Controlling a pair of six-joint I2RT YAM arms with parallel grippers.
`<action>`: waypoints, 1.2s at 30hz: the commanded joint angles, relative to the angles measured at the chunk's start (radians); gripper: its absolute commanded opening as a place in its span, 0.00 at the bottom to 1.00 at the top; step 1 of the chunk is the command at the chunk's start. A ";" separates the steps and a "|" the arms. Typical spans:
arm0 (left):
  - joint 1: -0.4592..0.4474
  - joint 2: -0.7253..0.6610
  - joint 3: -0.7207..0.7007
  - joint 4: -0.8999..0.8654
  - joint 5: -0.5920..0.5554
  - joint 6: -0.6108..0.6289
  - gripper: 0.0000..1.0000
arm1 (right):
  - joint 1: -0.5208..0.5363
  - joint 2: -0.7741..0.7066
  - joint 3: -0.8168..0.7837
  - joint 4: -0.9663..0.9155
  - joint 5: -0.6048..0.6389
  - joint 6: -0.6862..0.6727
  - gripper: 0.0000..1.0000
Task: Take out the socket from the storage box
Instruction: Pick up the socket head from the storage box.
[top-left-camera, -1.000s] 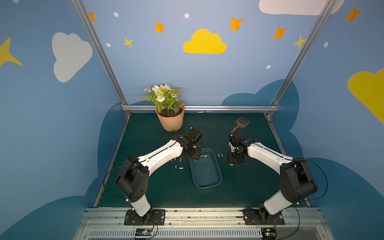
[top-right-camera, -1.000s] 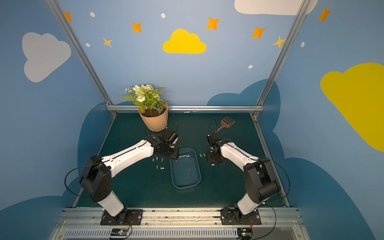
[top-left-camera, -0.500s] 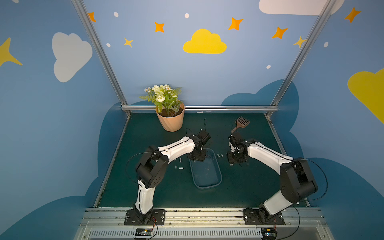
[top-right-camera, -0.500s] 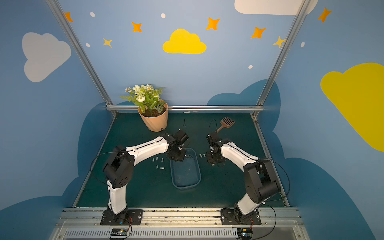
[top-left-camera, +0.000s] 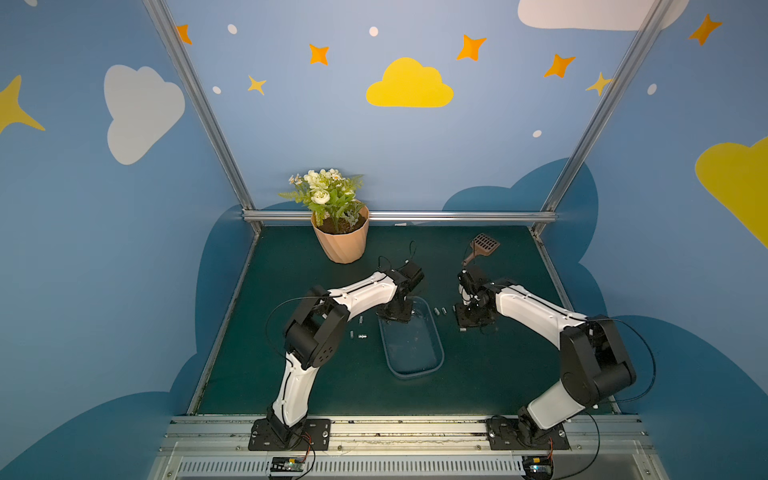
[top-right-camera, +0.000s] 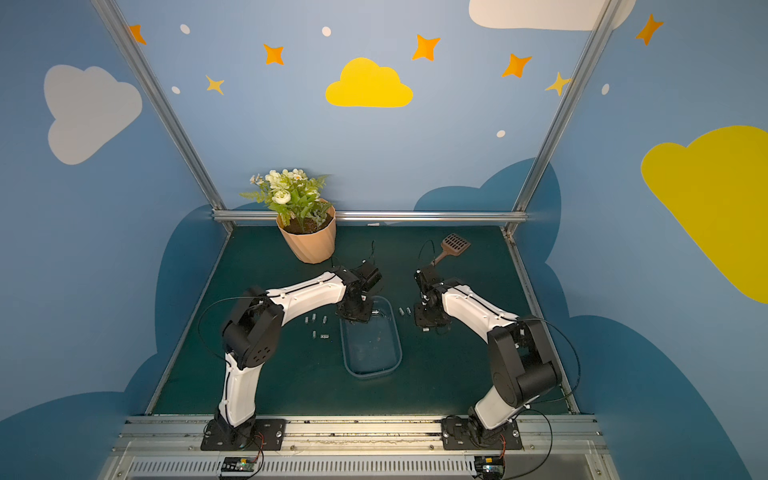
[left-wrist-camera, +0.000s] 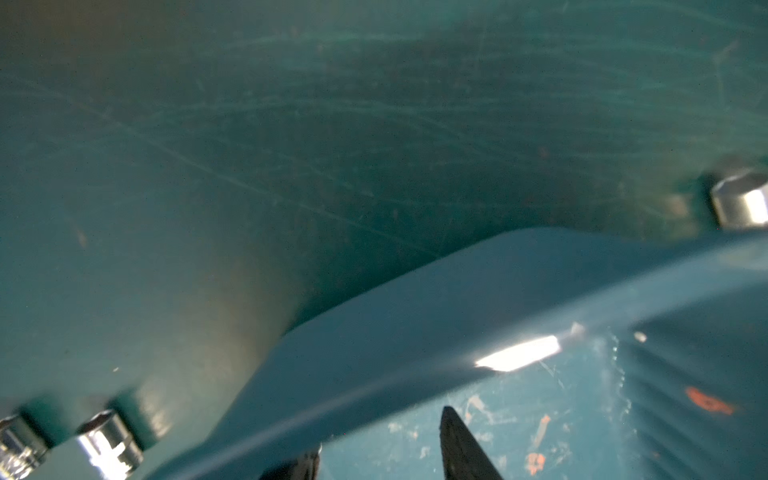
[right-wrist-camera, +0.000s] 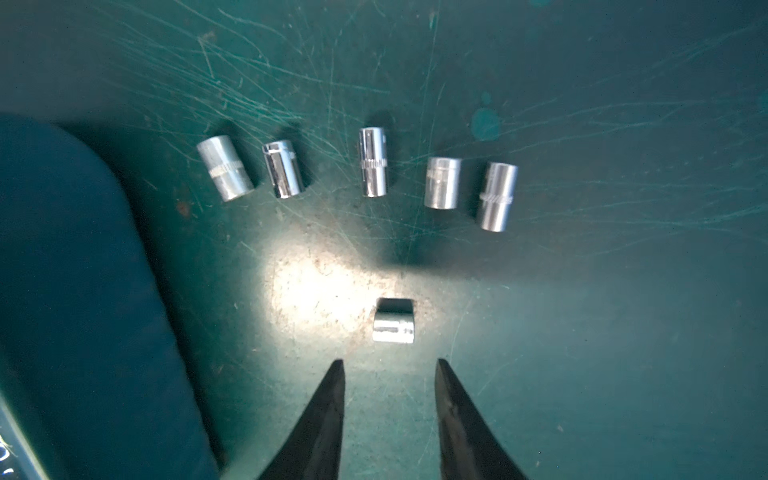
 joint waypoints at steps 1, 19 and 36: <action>0.000 0.020 0.032 -0.022 -0.018 0.001 0.48 | -0.007 -0.039 -0.014 0.002 -0.002 0.002 0.37; 0.014 0.108 0.114 -0.037 -0.044 0.029 0.46 | -0.017 -0.051 -0.035 0.009 -0.012 0.000 0.37; -0.004 0.140 0.121 -0.028 -0.015 0.066 0.44 | -0.019 -0.057 -0.041 0.010 -0.019 0.002 0.37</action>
